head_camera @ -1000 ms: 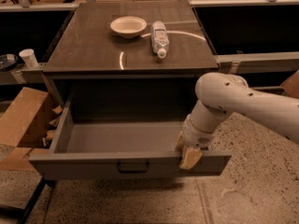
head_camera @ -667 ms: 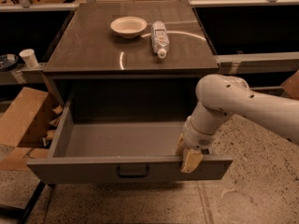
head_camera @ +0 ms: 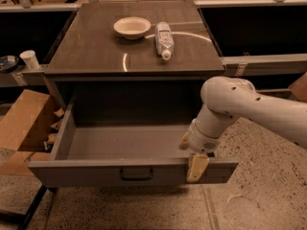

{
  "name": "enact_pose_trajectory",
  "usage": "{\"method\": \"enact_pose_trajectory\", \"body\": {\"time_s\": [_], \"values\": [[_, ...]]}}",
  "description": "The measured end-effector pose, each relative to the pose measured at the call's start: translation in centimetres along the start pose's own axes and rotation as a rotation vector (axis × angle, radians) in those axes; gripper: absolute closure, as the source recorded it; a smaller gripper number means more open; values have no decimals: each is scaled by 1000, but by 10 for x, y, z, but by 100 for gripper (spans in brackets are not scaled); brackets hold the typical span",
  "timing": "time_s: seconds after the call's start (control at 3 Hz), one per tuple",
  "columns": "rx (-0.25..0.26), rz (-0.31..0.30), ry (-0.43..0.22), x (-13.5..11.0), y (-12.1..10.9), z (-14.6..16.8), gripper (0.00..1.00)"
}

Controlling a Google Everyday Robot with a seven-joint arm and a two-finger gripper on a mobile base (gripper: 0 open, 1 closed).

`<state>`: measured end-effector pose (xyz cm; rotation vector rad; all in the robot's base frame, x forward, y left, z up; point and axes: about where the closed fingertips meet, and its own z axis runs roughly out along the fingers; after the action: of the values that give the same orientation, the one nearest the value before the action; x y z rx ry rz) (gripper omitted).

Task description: Open top drawer

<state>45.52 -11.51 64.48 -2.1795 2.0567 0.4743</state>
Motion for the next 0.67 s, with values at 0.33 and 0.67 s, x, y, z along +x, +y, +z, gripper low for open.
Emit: {"method": "enact_pose_trajectory", "body": {"time_s": [0.33,0.67], "values": [[18,-14,-11,-1,4,-11,0],[80,-53,-25,-4,16,-48,0]]}}
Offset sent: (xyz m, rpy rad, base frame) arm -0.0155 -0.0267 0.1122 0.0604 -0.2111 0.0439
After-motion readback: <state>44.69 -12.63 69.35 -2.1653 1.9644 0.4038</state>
